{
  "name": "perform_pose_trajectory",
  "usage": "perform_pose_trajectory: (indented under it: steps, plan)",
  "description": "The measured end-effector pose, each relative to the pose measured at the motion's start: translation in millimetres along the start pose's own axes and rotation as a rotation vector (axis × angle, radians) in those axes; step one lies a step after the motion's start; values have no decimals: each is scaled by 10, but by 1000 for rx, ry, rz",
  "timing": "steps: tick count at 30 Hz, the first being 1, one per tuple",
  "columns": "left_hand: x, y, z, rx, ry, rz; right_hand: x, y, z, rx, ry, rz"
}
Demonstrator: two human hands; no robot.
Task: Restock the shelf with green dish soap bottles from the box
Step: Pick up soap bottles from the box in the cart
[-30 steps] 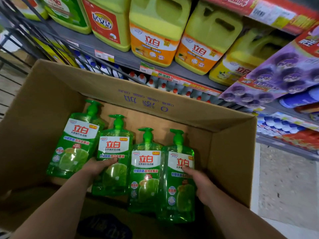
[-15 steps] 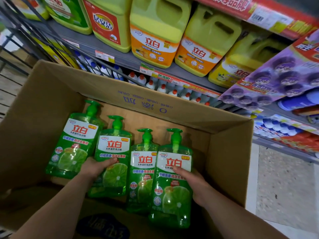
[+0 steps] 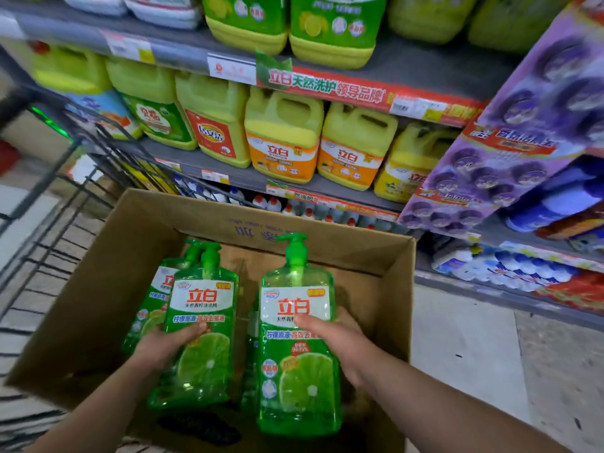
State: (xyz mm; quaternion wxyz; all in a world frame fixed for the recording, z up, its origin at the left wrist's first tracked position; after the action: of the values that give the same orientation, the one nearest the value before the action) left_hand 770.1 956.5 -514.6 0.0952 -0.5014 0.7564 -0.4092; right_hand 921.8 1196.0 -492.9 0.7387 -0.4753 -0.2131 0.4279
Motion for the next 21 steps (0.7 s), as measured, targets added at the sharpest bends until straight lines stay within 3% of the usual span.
perform_pose_trajectory:
  steps: [10,15,21]
  plan:
    - [-357,-1274,-833,-301,-93,-179,584,-999,517,340,52,31]
    - [-1059,-1894,-1165,-445,-71,-19,1446,-1367,412,471,169,-20]
    - [-2420,-2715,-1407,-628,-46,154,2833,-2455,6,596,290,-75]
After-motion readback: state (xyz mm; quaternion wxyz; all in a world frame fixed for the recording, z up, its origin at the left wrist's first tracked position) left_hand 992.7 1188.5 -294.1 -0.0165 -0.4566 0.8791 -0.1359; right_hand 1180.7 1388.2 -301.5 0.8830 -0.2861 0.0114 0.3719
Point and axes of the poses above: each hand's wrist, its own y-axis towards the middle knuckle, its own x-axis out of the back of the hand, z = x × y, the point moved 5 cm from there along y, towards the middle knuckle, and after that the axes turned 8 degrees about -x, right-handed, at the moved point
